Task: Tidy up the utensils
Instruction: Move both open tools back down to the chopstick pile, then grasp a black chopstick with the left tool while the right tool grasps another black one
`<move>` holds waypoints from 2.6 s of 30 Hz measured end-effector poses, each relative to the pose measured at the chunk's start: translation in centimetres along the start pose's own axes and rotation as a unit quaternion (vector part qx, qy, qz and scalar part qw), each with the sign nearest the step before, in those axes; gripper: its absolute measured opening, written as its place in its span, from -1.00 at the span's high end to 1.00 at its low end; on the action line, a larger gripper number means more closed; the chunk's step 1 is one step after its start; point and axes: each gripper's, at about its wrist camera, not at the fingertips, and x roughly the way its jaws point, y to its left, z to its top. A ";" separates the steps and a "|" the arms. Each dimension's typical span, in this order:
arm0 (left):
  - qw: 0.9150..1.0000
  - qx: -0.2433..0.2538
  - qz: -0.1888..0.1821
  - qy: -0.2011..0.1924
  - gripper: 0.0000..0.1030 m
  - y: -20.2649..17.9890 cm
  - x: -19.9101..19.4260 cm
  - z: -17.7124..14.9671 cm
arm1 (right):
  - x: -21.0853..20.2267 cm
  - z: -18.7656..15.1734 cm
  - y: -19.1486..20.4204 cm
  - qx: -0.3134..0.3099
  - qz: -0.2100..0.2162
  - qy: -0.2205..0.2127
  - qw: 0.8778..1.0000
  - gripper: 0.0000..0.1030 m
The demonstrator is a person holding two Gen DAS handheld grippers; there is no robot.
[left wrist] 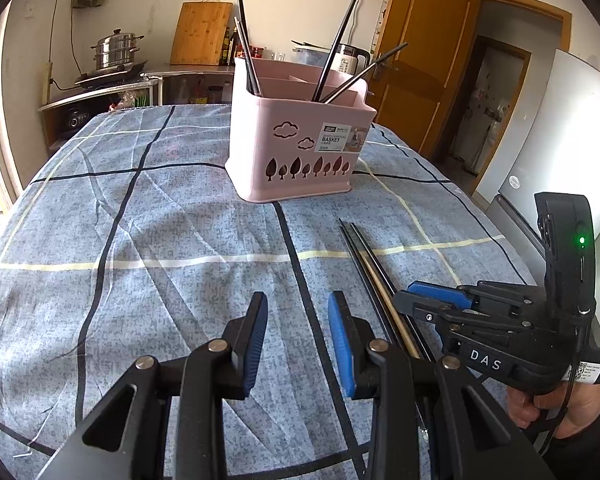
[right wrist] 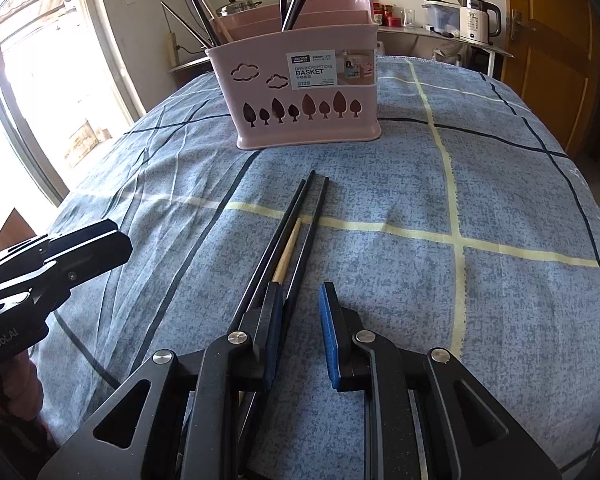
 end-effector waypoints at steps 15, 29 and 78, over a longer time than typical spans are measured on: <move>0.998 0.005 -0.020 0.061 0.36 -3.5 5.2 1.0 | -1.1 -0.6 -3.7 0.032 0.014 -0.010 0.999 0.63; 0.997 0.044 0.030 0.062 0.19 -5.8 6.6 0.7 | -1.2 -0.7 -4.5 0.044 0.039 -0.010 0.998 0.63; 0.995 -0.004 0.074 0.072 0.68 1.5 3.9 0.4 | -1.8 0.4 -5.6 0.047 -0.007 -0.001 0.999 0.63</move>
